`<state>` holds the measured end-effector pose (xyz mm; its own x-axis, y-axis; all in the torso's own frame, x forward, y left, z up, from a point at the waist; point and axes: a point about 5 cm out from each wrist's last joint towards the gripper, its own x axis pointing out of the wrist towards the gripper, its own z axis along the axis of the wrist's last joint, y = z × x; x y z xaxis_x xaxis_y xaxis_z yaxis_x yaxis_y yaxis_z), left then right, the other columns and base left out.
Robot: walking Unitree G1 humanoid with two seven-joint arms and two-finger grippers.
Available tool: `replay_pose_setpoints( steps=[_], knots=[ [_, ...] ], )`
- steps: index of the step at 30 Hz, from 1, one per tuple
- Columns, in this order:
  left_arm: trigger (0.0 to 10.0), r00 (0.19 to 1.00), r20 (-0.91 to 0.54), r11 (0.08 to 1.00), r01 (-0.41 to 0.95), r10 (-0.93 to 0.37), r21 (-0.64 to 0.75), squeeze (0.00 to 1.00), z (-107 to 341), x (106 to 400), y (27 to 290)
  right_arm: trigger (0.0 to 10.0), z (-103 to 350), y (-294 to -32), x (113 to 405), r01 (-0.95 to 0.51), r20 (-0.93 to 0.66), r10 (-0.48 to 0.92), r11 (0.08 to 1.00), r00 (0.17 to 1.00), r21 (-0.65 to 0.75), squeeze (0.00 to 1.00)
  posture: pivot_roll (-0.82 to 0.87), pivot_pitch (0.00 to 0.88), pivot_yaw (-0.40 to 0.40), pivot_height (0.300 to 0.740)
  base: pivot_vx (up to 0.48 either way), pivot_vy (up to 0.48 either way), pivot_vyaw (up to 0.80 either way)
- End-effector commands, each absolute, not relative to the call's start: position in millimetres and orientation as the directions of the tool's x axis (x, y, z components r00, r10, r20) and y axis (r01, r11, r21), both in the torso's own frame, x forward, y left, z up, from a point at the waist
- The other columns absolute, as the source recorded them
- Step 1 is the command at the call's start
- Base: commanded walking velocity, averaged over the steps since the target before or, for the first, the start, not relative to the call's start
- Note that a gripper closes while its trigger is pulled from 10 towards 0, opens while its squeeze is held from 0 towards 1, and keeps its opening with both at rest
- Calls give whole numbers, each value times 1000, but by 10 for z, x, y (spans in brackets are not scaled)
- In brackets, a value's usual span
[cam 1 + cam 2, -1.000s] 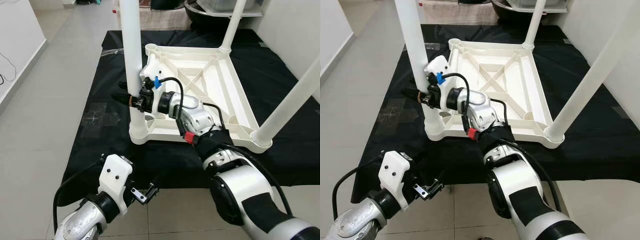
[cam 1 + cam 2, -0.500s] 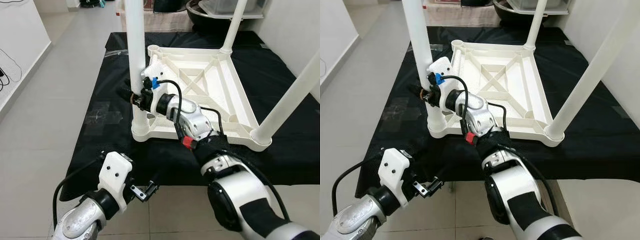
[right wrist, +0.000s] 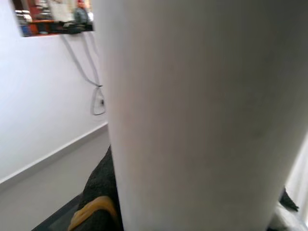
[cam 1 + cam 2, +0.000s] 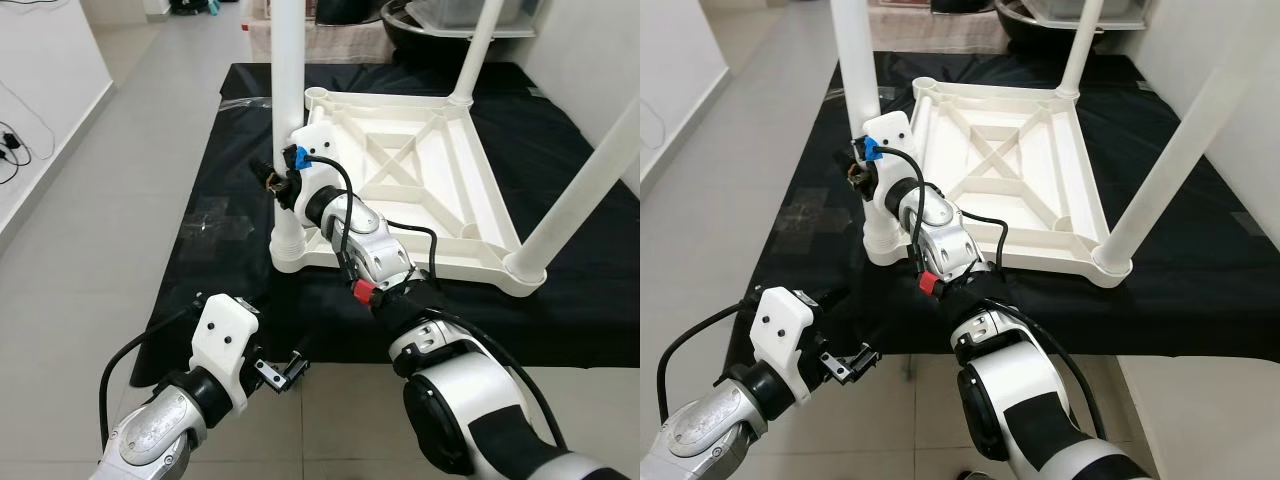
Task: Building children table
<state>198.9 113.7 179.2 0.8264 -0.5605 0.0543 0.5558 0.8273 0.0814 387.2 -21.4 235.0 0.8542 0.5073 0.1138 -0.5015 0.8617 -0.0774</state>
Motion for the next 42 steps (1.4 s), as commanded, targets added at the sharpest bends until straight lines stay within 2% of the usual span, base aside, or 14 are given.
replay_pose_setpoints(
  steps=[1,6,9,12,17,20,21,23,26,32,42],
  knots=[
    [10000,831,32,830,551,-555,79,0,1731,1987,1139,10000,1613,-464,3842,-378,-168,365,925,916,-51,0,126,216,-56,740,0,0,0],
    [10000,831,30,830,552,-556,78,0,1726,1982,1139,10000,1606,-509,3851,-316,-166,302,946,939,-66,0,127,216,-59,740,0,0,0],
    [10000,832,28,831,551,-554,78,0,1723,1980,1146,10000,1597,-570,3864,-235,-167,221,969,961,-76,0,127,216,-59,740,0,0,0],
    [10000,833,28,832,550,-553,79,0,1722,1981,1148,10000,1600,-639,3878,-94,-172,78,992,982,-88,0,123,215,-60,740,0,0,0],
    [10000,832,30,831,550,-553,78,0,1721,1982,1144,10000,1607,-676,3876,29,-173,-42,996,984,-81,0,123,214,-61,740,0,0,0],
    [10000,831,30,830,552,-555,79,0,1718,1984,1139,10000,1611,-700,3861,189,-182,-197,980,963,-58,0,126,209,-65,740,0,0,0],
    [10000,831,30,830,552,-555,79,0,1718,1984,1139,10000,1611,-700,3861,189,-182,-197,980,963,-58,0,126,209,-65,740,0,0,0],
    [10000,831,32,830,552,-555,80,0,1721,1986,1139,10000,1633,-702,3840,316,-172,-322,947,931,-66,0,129,204,-66,740,0,0,0],
    [10000,831,33,830,551,-555,81,0,1721,1988,1139,10000,1660,-703,3825,392,-159,-395,918,905,-54,0,129,204,-66,740,0,0,0],
    [10000,832,34,831,550,-554,83,0,1722,1987,1136,10000,1779,-631,3791,502,-58,-506,862,861,-64,0,132,200,-70,740,0,0,0],
    [10000,831,35,830,551,-555,86,0,1718,1991,1130,10000,1772,-481,3704,589,-76,-589,808,804,-28,0,139,195,-75,740,0,0,0]
  ],
)
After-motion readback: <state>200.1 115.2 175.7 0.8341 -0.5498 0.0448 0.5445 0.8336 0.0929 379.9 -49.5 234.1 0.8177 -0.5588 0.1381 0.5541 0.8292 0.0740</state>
